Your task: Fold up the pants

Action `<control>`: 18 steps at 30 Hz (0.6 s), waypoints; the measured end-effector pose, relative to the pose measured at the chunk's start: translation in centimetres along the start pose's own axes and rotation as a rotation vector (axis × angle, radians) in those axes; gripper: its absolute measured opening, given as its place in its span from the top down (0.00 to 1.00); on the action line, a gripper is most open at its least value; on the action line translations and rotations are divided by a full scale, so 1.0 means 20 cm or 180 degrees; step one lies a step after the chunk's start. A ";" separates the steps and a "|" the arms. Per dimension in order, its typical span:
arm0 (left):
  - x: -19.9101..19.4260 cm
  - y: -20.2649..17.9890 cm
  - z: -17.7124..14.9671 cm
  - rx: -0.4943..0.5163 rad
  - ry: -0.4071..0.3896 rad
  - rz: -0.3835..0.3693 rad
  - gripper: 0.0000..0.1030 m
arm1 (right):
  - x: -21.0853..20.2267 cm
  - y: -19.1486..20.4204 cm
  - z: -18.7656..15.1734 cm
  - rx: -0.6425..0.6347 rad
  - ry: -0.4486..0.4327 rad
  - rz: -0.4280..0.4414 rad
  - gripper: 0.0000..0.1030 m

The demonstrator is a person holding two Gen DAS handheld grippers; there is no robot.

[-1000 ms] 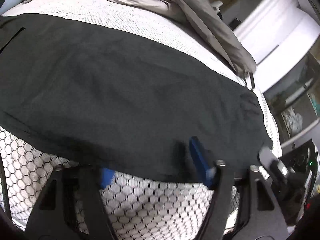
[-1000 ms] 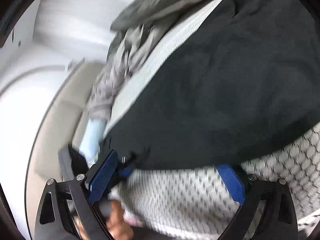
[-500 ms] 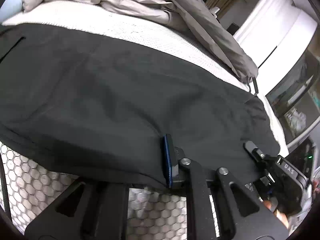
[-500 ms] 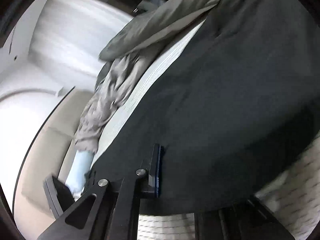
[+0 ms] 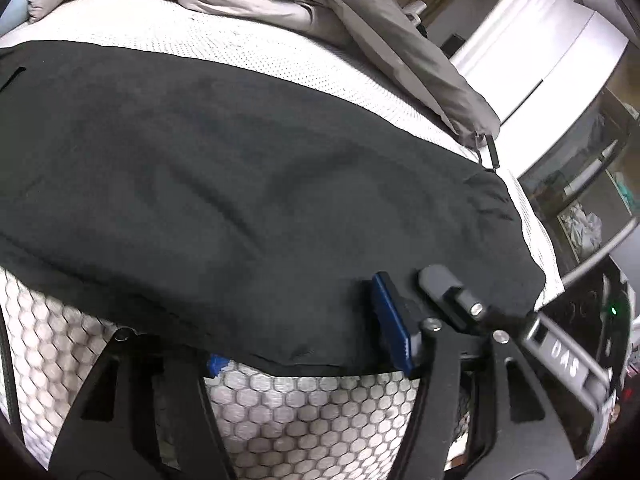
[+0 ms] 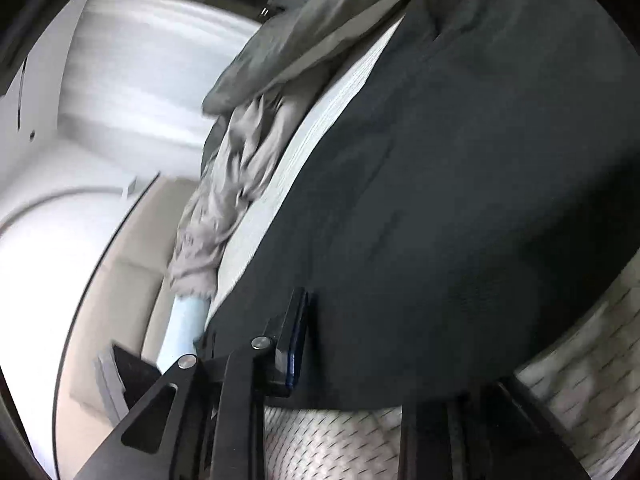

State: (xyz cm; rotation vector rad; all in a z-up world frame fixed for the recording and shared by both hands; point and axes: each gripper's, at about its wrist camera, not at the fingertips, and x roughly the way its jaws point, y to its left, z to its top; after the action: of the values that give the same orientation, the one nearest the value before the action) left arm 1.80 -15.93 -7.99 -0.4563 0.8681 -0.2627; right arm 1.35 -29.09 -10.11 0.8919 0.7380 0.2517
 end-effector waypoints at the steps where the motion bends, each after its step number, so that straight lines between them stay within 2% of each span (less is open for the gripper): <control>1: 0.01 -0.01 -0.01 -0.0018 -0.0053 0.0054 0.50 | 0.00 0.01 -0.03 -0.0020 -0.0020 -0.0009 0.75; 2: 0.01 -0.01 -0.02 -0.0028 -0.0090 0.0105 0.63 | 0.00 0.01 -0.04 -0.0029 -0.0076 -0.0016 0.76; 3: 0.01 -0.02 -0.03 -0.0067 -0.0142 0.0158 0.70 | 0.00 0.01 -0.05 -0.0014 -0.0141 -0.0011 0.77; 4: 0.02 -0.01 -0.04 -0.0120 -0.0182 0.0184 0.80 | -0.01 -0.01 -0.06 0.0049 -0.0182 0.0009 0.84; 5: 0.03 -0.01 -0.04 -0.0131 -0.0218 0.0230 0.87 | 0.00 -0.02 -0.06 0.0101 -0.0214 0.0022 0.89; 6: 0.03 -0.01 -0.04 -0.0118 -0.0249 0.0248 0.89 | -0.01 -0.03 -0.06 0.0134 -0.0243 0.0025 0.90; 9: 0.05 0.02 -0.01 -0.0142 -0.0177 0.0119 0.89 | -0.02 -0.04 -0.06 0.0072 -0.0246 -0.0014 0.92; 12: 0.03 0.14 0.03 -0.0338 -0.0055 -0.0108 0.88 | -0.06 -0.09 0.01 0.0111 -0.0182 0.0011 0.91; 15: -0.02 0.25 0.06 -0.0446 0.0015 -0.0224 0.86 | -0.12 -0.13 0.06 -0.0006 -0.0175 -0.0017 0.90; 18: -0.10 0.31 0.10 -0.0463 -0.0102 -0.0105 0.73 | -0.16 -0.17 0.07 0.0131 -0.0094 0.0077 0.88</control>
State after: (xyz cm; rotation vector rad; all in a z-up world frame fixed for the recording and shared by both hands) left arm 2.31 -9.19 -8.63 -0.6091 0.8523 -0.2229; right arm -0.27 -33.62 -10.60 0.9421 0.7075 0.2450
